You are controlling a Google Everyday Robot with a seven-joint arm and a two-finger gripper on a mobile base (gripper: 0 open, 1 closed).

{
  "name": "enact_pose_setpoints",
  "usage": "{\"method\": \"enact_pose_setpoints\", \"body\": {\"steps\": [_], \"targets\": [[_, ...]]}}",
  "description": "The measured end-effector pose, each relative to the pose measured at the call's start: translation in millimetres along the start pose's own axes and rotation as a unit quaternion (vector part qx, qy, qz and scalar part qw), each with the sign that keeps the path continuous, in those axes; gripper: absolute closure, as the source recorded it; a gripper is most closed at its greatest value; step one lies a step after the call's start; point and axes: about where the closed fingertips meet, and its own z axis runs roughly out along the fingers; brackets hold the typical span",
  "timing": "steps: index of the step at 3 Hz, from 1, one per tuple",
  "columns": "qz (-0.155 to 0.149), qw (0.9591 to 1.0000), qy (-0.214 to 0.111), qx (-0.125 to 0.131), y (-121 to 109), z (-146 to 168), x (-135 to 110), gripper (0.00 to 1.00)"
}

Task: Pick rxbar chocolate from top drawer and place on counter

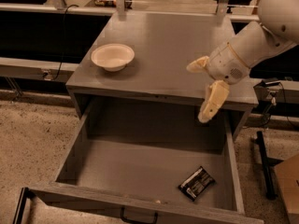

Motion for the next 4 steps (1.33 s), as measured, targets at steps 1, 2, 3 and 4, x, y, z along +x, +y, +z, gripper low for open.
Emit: {"method": "enact_pose_setpoints", "body": {"steps": [1,2,3,4], "targets": [[0.0,0.9999,0.014,-0.006,4.3,5.3,7.4,0.0],[-0.019,0.9992,0.035,0.007,0.1,20.0,-2.5,0.0],[-0.093,0.9886,0.1,0.064,17.2,16.3,-6.7,0.0],[-0.181,0.9672,0.133,0.117,57.9,14.6,-10.2,0.0]]}}
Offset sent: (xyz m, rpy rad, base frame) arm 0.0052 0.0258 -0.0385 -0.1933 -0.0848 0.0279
